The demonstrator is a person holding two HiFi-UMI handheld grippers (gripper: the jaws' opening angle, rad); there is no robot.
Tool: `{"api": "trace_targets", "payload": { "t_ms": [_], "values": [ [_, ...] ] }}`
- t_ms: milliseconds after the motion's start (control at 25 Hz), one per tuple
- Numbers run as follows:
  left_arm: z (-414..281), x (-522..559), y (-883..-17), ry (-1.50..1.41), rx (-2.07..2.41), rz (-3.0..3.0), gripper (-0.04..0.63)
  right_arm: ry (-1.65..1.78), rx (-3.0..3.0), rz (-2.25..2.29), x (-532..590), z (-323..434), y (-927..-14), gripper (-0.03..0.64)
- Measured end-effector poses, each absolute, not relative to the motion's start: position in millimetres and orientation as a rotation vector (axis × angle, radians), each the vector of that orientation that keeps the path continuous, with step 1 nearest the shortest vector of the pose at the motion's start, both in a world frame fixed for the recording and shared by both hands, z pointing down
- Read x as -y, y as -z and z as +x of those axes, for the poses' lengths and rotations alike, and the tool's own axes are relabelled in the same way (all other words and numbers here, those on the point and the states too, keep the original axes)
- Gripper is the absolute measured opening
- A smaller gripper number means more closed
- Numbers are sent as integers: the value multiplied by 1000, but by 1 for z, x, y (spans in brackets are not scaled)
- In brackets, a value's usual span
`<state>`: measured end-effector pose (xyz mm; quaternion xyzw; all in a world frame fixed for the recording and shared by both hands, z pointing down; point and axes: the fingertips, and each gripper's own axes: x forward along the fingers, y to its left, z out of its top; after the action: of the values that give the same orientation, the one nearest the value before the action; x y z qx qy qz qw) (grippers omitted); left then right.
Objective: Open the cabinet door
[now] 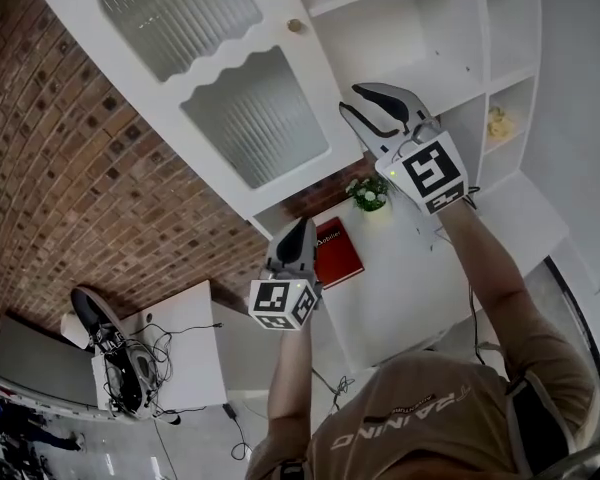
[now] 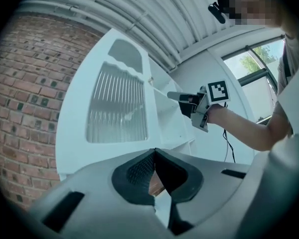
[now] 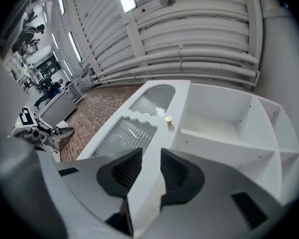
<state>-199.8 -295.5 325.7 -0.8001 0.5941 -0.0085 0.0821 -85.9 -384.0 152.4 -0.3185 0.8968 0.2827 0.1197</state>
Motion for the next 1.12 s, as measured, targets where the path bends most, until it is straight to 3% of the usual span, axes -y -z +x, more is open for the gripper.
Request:
{"api": "trace_targets", "payload": {
  "t_ms": [480, 1120],
  "values": [
    [-179, 326, -218, 48, -1573, -2306, 9, -957, -2578, -944, 400, -114, -83, 109],
    [-163, 334, -228, -38, -1543, -2387, 9, -1121, -2532, -1060, 428, -136, -36, 101]
  ]
}}
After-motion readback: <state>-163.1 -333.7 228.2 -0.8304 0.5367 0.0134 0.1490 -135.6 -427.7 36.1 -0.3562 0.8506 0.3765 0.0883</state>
